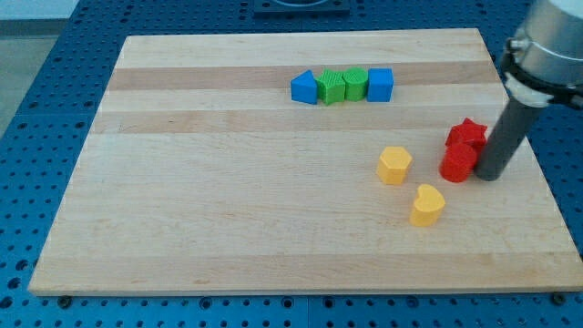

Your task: Push the red blocks into the hexagon

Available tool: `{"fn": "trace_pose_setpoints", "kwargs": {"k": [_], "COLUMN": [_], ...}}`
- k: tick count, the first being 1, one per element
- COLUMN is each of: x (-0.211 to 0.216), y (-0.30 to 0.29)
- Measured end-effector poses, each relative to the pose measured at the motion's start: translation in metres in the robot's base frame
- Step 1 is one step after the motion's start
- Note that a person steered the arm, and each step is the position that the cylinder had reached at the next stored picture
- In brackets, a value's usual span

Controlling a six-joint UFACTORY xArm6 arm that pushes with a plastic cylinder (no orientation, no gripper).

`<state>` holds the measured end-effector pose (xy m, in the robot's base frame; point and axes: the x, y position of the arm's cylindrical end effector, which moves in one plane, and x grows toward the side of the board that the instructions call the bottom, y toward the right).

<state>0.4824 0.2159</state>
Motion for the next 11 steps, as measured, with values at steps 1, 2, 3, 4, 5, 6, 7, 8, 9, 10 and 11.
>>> {"fn": "trace_pose_setpoints", "kwargs": {"k": [1,2,3,4,5,6,7,8,9,10,11], "x": [-0.009,-0.009,-0.009,-0.009,-0.006,-0.009,-0.030,-0.053,-0.066,-0.067,-0.066], "y": [-0.011,-0.022,-0.023,-0.011,0.019,0.047,0.051,0.051,0.045,0.029,0.027]}}
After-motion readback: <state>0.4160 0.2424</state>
